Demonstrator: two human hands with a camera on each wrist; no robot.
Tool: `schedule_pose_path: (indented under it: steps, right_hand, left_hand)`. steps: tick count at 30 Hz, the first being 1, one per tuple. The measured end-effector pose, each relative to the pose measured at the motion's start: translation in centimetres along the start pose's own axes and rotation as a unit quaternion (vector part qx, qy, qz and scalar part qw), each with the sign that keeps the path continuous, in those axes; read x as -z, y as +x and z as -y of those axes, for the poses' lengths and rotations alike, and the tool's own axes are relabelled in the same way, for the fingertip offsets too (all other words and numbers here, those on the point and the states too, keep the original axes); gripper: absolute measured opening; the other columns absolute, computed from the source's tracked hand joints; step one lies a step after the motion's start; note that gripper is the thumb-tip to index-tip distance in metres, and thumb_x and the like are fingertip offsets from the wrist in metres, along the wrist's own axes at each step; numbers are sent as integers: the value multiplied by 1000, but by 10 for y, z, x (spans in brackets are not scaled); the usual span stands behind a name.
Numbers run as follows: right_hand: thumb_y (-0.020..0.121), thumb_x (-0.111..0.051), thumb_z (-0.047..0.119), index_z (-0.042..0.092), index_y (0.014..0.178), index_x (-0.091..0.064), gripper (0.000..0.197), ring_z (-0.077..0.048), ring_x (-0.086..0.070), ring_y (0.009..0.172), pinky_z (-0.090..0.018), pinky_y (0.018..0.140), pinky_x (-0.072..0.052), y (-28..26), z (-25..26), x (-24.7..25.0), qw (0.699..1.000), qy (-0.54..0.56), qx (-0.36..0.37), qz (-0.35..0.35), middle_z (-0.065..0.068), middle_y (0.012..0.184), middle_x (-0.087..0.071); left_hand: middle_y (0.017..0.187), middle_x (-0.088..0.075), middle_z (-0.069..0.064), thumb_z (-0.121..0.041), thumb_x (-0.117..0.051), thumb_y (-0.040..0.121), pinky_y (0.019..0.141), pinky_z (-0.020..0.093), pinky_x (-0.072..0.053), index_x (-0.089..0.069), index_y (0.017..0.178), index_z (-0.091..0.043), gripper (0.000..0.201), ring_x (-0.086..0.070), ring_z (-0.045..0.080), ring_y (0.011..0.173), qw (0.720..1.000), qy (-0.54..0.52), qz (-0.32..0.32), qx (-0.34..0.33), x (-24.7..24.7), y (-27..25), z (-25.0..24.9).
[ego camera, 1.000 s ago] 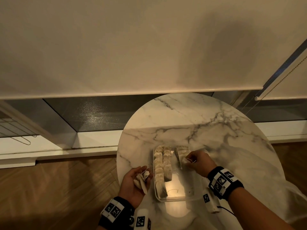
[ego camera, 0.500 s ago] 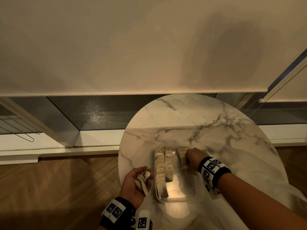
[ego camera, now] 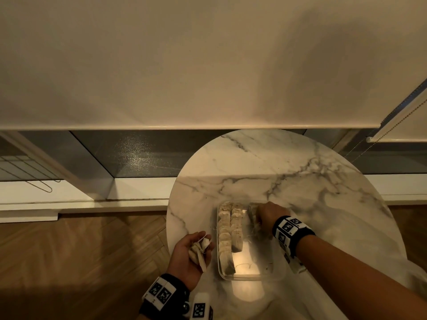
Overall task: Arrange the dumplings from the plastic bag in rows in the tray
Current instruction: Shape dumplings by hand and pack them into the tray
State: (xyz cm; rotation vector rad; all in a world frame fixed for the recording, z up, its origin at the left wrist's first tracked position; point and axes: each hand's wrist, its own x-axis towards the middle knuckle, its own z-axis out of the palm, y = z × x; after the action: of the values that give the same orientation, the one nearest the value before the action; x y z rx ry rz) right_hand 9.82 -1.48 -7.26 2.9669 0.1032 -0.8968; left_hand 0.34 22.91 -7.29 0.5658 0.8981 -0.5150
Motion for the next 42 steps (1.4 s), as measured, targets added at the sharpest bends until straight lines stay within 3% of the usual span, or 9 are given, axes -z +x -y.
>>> schedule_pose_path:
  steps: [11, 16, 19, 23, 26, 29, 34, 38, 42]
  right_hand:
    - [86, -61, 29, 26, 103, -66, 17, -25, -60, 108, -36, 86, -53, 0, -5, -2, 999, 19, 21, -33, -2, 111, -61]
    - [81, -58, 6, 20, 124, -58, 46, -29, -55, 111, -36, 88, -52, -6, -16, -6, 990, 103, 0, -92, -7, 119, -54]
    - [83, -55, 6, 17, 123, -58, 42, -29, -59, 104, -36, 84, -53, -19, -18, -13, 976, 167, -31, -137, -9, 116, -57]
    - [85, -52, 20, 17, 110, -65, 28, -26, -64, 97, -35, 83, -54, -38, -7, -32, 978, 180, -46, -92, -8, 109, -66]
    - [84, -53, 26, 18, 121, -62, 38, -25, -63, 107, -35, 92, -53, -45, 7, -47, 986, 161, -36, -17, -7, 121, -64]
    - [84, -57, 31, 17, 124, -59, 42, -23, -60, 112, -36, 93, -52, -47, 17, -55, 993, 109, -30, 34, -6, 125, -61]
    - [87, -57, 35, 16, 127, -56, 44, -24, -57, 114, -38, 94, -52, -45, 21, -58, 997, 66, -25, 15, -7, 129, -56]
    - [91, -52, 28, 13, 131, -52, 42, -26, -56, 115, -37, 96, -50, -44, 20, -61, 993, 112, -26, -22, -10, 132, -51]
    - [90, -52, 22, 10, 128, -56, 40, -27, -59, 114, -32, 96, -50, -43, 16, -65, 982, 182, -36, -31, -13, 129, -56]
  left_hand:
    - [88, -71, 9, -18, -68, 71, 52, 25, -54, -69, 91, -8, 22, -63, 25, 81, 1000, 4, -3, 1, -3, 0, 3]
    - [86, -70, 9, -18, -68, 69, 50, 24, -53, -69, 90, -8, 23, -63, 24, 79, 1000, 7, -5, 1, -5, -1, 2]
    - [87, -71, 9, -18, -69, 69, 50, 24, -53, -69, 92, -8, 25, -64, 24, 78, 1000, 6, -9, 2, -2, 0, 0]
    - [87, -71, 8, -18, -69, 69, 51, 25, -54, -70, 91, -9, 24, -63, 24, 78, 1000, 10, -9, 3, -1, 2, 0]
    - [84, -67, 9, -17, -69, 68, 49, 25, -53, -70, 84, -7, 18, -61, 23, 77, 1000, 16, 3, 8, -7, -2, 2]
    - [82, -65, 9, -16, -67, 68, 47, 25, -53, -67, 85, -7, 19, -60, 24, 75, 1000, 17, 11, 2, -14, -7, 3]
    - [82, -66, 9, -17, -67, 69, 46, 24, -52, -69, 84, -7, 19, -61, 23, 73, 1000, 25, 5, -4, -17, -10, 3]
    - [82, -66, 8, -18, -67, 70, 46, 25, -52, -69, 85, -8, 19, -63, 24, 72, 1000, 30, 1, -9, -15, -11, 4]
    - [82, -65, 10, -17, -67, 69, 47, 25, -53, -68, 87, -6, 21, -62, 24, 74, 1000, 28, 4, -10, -13, -13, 7]
